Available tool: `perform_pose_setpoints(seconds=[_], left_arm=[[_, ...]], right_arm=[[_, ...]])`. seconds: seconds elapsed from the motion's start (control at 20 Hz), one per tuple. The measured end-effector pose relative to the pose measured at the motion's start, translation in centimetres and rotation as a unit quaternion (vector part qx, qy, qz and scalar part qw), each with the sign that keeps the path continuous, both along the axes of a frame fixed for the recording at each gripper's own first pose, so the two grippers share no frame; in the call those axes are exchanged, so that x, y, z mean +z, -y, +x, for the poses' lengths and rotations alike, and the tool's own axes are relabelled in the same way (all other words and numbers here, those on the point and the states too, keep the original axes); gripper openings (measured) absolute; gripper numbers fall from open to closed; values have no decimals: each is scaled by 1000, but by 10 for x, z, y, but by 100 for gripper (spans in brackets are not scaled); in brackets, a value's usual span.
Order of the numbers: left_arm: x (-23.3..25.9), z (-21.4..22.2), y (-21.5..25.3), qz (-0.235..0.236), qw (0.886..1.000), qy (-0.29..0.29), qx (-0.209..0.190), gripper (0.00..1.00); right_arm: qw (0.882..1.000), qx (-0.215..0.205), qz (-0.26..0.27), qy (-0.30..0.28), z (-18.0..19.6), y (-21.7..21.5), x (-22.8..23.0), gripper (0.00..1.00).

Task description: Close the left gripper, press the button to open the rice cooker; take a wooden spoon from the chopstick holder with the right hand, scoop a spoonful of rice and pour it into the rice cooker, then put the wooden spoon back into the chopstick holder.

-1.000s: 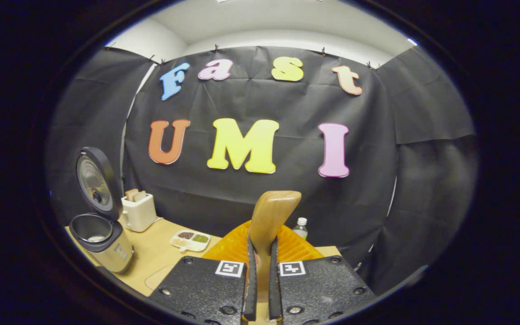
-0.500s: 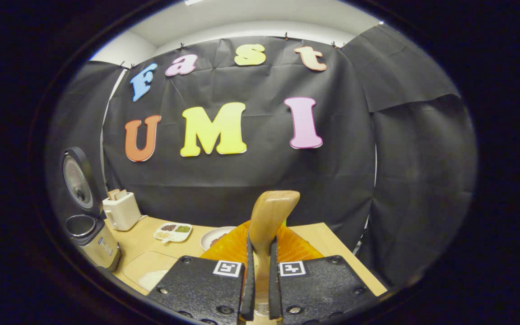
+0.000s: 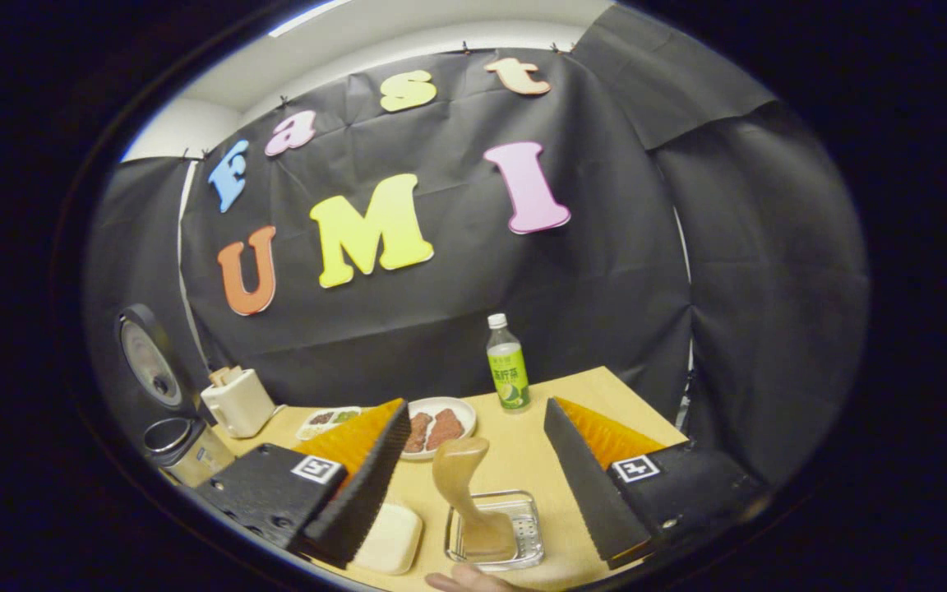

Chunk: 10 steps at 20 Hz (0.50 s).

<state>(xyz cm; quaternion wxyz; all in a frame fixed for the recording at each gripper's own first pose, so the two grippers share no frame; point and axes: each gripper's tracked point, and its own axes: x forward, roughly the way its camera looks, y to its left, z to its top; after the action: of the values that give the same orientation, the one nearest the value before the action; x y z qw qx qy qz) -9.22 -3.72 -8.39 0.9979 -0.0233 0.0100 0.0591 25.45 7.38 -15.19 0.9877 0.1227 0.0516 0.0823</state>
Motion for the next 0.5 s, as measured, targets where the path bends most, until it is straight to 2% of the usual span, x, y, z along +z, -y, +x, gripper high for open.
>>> perform_pose_setpoints(seconds=[0.05, 0.3, 0.5], left_arm=[[-3, 4, -3, -3, 1000, -3, 6, 95], [-10, 28, -29, 14, 999, -37, 20, 95], [32, 48, -59, 22, 999, -22, 31, 95]], right_arm=[[1000, -5, 0, 0, 1, 4, 1, 100], [1000, -15, 6, 12, -17, 11, 11, 100], [999, -21, 11, 32, -41, 14, 32, 100]])
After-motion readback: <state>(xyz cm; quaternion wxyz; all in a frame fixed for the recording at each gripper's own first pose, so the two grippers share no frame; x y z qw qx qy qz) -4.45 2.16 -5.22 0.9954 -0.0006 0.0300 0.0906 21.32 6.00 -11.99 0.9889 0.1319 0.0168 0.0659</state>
